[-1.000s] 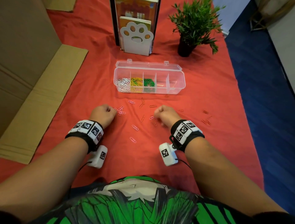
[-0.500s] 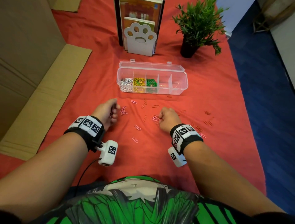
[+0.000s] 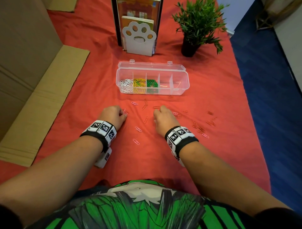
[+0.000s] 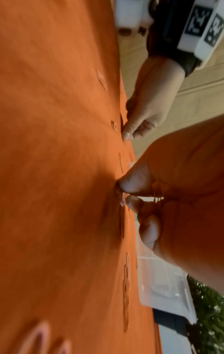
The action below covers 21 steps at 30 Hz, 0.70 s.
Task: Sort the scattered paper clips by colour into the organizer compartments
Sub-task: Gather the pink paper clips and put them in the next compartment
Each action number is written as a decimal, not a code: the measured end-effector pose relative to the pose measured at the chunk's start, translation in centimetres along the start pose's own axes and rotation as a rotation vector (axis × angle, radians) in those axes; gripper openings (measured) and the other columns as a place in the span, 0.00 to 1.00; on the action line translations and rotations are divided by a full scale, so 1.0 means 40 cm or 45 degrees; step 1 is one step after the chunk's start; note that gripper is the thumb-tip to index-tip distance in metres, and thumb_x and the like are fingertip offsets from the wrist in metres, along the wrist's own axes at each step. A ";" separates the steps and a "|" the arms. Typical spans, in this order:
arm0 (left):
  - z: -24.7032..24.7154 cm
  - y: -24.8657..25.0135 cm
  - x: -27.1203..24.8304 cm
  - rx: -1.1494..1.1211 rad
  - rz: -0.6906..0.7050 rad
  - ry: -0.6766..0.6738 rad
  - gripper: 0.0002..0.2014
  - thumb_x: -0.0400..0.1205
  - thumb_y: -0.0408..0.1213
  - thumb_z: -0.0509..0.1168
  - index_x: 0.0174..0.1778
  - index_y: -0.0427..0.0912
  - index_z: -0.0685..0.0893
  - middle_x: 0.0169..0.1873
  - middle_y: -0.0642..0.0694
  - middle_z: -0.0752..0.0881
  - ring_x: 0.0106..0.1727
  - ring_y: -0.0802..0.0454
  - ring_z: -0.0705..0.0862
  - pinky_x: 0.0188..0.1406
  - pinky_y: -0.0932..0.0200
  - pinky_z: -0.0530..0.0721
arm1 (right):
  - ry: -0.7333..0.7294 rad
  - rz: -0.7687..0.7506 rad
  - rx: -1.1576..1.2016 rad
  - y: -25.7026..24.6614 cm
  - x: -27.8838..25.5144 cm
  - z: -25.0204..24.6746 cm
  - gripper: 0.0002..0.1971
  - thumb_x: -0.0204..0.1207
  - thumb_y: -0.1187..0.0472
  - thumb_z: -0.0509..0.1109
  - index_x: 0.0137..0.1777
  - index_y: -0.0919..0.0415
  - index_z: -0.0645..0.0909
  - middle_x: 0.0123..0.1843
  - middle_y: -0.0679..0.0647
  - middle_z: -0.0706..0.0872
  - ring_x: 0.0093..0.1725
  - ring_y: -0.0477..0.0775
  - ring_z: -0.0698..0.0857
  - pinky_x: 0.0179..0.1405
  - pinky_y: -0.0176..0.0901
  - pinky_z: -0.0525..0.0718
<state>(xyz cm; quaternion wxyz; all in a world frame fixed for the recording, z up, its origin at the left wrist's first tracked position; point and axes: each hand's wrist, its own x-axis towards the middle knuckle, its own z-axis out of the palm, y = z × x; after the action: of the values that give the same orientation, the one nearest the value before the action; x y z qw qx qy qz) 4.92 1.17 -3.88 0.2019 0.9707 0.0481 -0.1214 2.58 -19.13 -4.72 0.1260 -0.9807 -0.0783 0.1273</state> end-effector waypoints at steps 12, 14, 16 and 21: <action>-0.045 0.023 -0.019 -1.700 -0.478 -0.505 0.07 0.70 0.31 0.53 0.28 0.45 0.68 0.21 0.48 0.67 0.16 0.57 0.65 0.17 0.71 0.59 | -0.009 0.648 1.583 0.062 0.006 -0.052 0.14 0.79 0.72 0.58 0.38 0.53 0.74 0.31 0.50 0.74 0.27 0.45 0.70 0.19 0.34 0.68; -0.062 0.030 -0.033 -1.917 -0.370 -0.630 0.02 0.62 0.34 0.51 0.24 0.43 0.68 0.18 0.48 0.68 0.17 0.55 0.64 0.18 0.69 0.60 | -0.025 0.706 1.940 0.057 -0.003 -0.069 0.11 0.82 0.71 0.56 0.41 0.58 0.74 0.32 0.52 0.74 0.29 0.47 0.72 0.21 0.33 0.74; -0.066 0.033 -0.042 -2.014 -0.305 -0.649 0.04 0.59 0.37 0.50 0.21 0.42 0.69 0.18 0.47 0.68 0.19 0.53 0.64 0.20 0.68 0.60 | -0.038 0.734 2.206 0.052 -0.010 -0.084 0.10 0.81 0.69 0.55 0.40 0.62 0.75 0.33 0.54 0.75 0.31 0.49 0.75 0.27 0.36 0.77; -0.060 0.038 -0.041 -2.100 -0.365 -0.623 0.09 0.61 0.39 0.52 0.26 0.38 0.74 0.22 0.43 0.77 0.21 0.50 0.74 0.17 0.68 0.70 | -0.138 0.775 2.029 0.040 -0.013 -0.081 0.08 0.78 0.69 0.59 0.39 0.58 0.75 0.30 0.52 0.72 0.27 0.46 0.68 0.23 0.36 0.66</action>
<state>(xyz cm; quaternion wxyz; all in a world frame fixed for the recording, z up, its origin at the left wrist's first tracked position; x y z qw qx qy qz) 4.08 0.67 -0.73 0.8278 0.4459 0.1974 -0.2772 3.15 -21.50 -1.98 0.7346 -0.5701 0.2954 0.2193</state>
